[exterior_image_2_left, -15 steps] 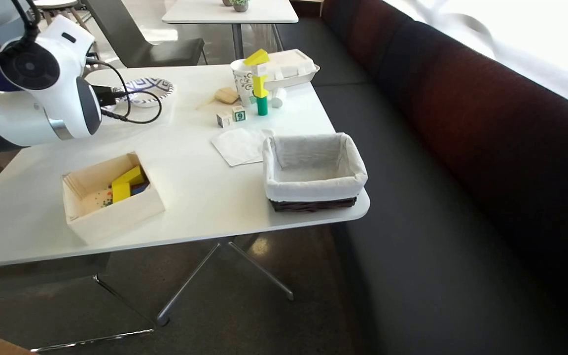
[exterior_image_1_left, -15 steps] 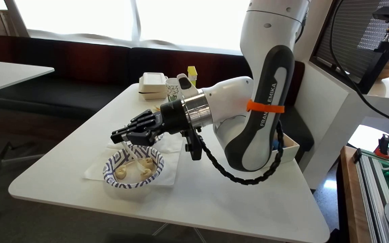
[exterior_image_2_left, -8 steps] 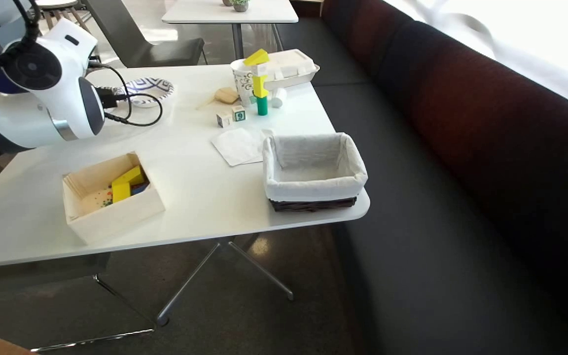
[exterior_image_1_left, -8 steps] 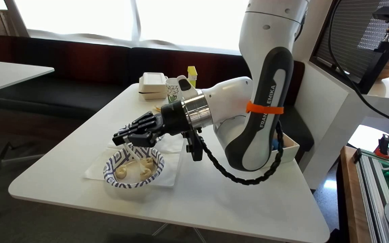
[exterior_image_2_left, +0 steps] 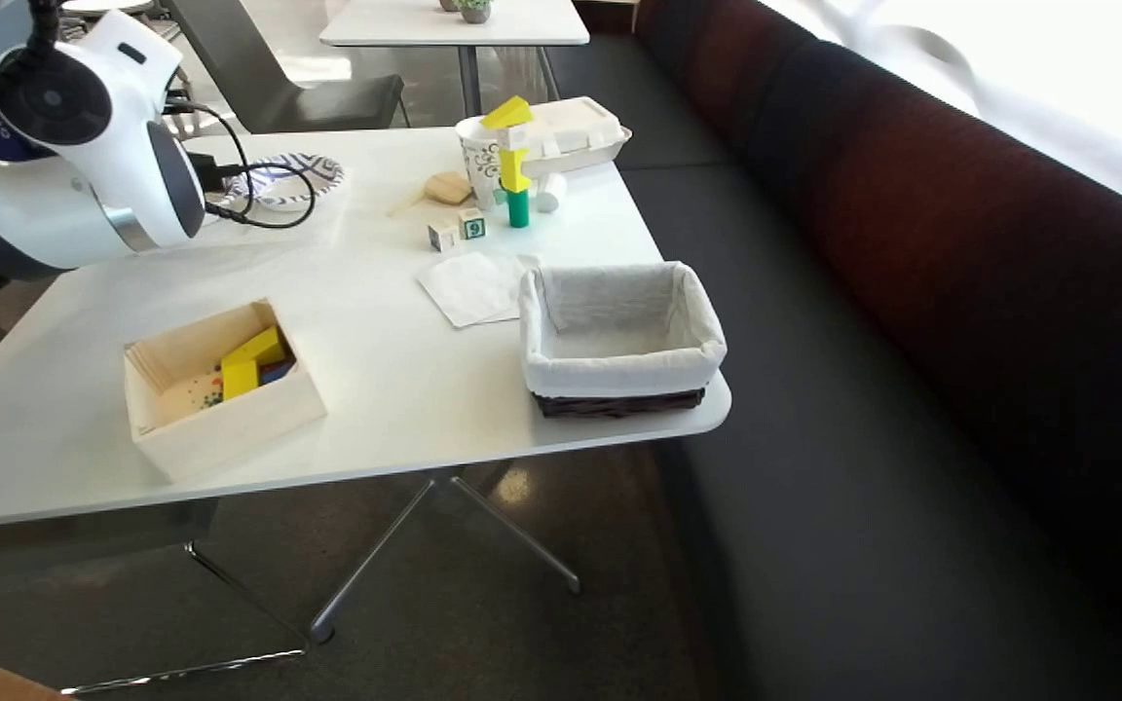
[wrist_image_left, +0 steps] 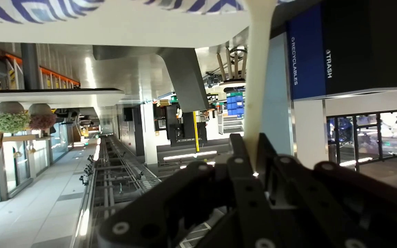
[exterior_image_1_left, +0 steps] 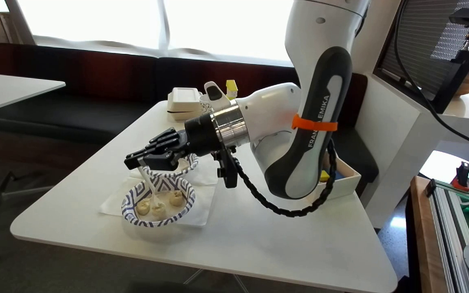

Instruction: Use the fork to scoop to pick up the contents inside the bowl to the left and put it in the bowl to the right

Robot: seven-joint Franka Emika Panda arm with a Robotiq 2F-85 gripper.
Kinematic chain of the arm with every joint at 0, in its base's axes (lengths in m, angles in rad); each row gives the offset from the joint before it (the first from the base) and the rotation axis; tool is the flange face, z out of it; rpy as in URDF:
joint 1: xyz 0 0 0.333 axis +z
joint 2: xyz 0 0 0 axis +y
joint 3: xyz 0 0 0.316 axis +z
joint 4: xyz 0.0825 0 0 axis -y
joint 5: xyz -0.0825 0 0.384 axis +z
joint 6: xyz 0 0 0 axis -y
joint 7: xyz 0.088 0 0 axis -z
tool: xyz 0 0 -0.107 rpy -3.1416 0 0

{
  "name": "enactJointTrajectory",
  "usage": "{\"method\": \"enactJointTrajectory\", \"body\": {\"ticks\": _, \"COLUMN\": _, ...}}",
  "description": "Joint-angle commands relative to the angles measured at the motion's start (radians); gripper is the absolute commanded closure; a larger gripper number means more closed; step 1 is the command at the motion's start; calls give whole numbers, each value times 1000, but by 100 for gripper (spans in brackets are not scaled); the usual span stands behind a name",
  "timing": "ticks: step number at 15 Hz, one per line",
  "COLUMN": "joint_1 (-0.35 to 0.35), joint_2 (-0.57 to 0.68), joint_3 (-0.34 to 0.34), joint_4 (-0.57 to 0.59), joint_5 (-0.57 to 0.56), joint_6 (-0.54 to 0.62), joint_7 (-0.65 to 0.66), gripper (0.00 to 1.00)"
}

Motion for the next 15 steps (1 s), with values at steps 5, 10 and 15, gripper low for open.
{"method": "enactJointTrajectory", "body": {"ticks": 5, "joint_1": 24, "joint_2": -137, "joint_3": -47, "joint_4": -29, "joint_5": 49, "joint_6": -113, "joint_7": 55, "gripper": 97}}
{"method": "enactJointTrajectory", "body": {"ticks": 10, "joint_1": 26, "joint_2": -206, "joint_3": -64, "joint_4": -39, "joint_5": 162, "joint_6": -106, "joint_7": 24, "gripper": 97}}
{"method": "enactJointTrajectory", "body": {"ticks": 15, "joint_1": 28, "joint_2": -210, "joint_3": -90, "joint_4": -27, "joint_5": 246, "joint_6": -138, "joint_7": 15, "gripper": 97}}
